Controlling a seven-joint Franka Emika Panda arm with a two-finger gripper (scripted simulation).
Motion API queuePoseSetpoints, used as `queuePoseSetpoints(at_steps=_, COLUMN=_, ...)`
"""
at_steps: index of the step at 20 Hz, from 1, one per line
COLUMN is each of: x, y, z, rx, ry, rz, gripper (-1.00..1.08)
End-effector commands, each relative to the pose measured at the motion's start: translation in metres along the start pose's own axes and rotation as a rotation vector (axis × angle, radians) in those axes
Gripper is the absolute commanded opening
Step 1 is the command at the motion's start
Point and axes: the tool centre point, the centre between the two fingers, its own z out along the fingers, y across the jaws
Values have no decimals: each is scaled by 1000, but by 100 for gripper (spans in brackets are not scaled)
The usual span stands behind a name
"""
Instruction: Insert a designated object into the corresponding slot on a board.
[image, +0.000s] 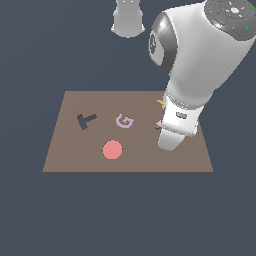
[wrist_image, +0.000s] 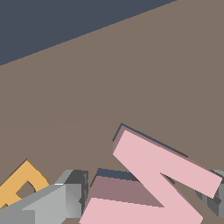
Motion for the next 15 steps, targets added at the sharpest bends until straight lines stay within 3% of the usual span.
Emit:
queuePoseSetpoints(at_steps=1, x=0, y=0, z=3, rx=0, ry=-1, rz=0, gripper=-100)
queuePoseSetpoints(at_steps=5, x=0, y=1, z=9, rx=-2, ry=-3, rz=1, gripper=-100)
queuePoseSetpoints(at_steps=6, x=0, y=1, z=9, rx=-2, ry=-3, rz=1, gripper=100)
queuePoseSetpoints(at_steps=15, x=0, y=1, z=9, rx=-2, ry=-3, rz=1, gripper=100)
